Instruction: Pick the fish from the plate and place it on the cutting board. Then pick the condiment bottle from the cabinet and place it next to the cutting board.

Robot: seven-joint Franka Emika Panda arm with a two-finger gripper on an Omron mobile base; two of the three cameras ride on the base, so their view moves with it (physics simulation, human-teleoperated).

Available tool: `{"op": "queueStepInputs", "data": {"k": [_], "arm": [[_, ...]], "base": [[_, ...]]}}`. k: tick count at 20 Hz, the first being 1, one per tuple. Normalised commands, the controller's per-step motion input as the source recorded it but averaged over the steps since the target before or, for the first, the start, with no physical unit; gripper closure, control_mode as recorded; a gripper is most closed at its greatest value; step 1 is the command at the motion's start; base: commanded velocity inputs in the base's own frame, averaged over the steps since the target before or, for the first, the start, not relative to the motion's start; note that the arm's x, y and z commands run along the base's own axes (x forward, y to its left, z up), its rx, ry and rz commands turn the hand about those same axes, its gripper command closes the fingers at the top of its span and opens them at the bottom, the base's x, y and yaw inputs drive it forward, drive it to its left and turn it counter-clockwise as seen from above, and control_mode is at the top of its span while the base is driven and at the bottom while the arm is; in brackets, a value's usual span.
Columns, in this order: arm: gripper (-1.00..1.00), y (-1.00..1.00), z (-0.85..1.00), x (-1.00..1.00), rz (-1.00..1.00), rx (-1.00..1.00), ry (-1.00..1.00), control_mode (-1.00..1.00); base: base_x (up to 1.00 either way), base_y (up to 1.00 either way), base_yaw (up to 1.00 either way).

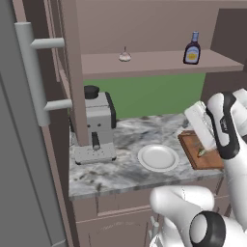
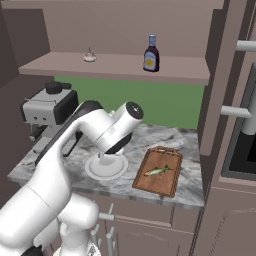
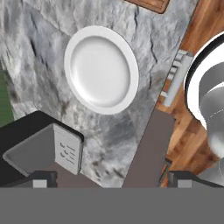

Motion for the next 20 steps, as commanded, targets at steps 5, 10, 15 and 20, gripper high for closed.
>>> {"op": "queueStepInputs", "data": {"k": [5,10,15,20], "arm": [[-1.0,0.08,0.0,-0.01,-0.2,0.13,0.05,-1.0],[-1.0,0.04,0.0,0.0,-0.2,0.16,0.1,-1.0],[-1.0,0.05,0.02,0.0,-0.15,0.17,0.1,-1.0],[-1.0,0.0,0.06,0.0,-0.1,0.17,0.02,-1.0]], "base": [[0.0,0.0,0.0],[0.0,0.0,0.0],[0.0,0.0,0.0],[0.0,0.0,0.0]]}}
